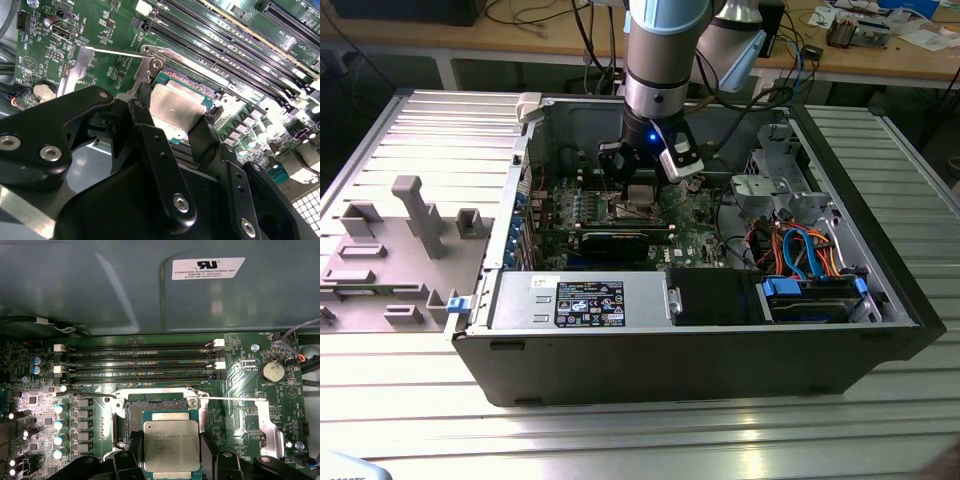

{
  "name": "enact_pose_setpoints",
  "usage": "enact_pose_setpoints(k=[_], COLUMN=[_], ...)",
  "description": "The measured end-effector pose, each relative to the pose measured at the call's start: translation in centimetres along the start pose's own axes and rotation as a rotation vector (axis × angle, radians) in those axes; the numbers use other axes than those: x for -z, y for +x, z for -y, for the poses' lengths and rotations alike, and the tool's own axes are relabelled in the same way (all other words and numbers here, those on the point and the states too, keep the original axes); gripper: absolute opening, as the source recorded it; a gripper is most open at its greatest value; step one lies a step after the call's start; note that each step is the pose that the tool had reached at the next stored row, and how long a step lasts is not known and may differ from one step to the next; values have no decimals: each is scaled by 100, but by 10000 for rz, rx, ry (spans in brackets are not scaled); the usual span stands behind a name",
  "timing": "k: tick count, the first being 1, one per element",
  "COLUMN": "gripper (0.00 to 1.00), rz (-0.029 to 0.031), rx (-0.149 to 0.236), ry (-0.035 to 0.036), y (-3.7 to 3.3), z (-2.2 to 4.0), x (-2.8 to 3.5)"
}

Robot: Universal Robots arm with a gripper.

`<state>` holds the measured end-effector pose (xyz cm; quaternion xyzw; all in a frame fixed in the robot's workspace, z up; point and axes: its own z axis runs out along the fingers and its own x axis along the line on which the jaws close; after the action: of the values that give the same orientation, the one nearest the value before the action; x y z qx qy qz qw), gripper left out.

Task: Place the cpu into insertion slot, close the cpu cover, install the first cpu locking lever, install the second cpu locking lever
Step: 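Place the cpu into insertion slot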

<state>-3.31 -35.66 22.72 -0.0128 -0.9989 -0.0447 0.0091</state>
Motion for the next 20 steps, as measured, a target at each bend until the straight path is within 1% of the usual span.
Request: enact_pose_setpoints(k=[9, 11, 14, 16, 20], gripper=[55, 55, 55, 55, 55], rz=[0, 5, 25, 28, 28], rx=[-4, -55, -260, -289, -290], ry=[0, -1, 2, 27, 32], y=[0, 0, -1, 0, 0], z=[1, 1, 1, 1, 0], x=[-13, -14, -16, -16, 1])
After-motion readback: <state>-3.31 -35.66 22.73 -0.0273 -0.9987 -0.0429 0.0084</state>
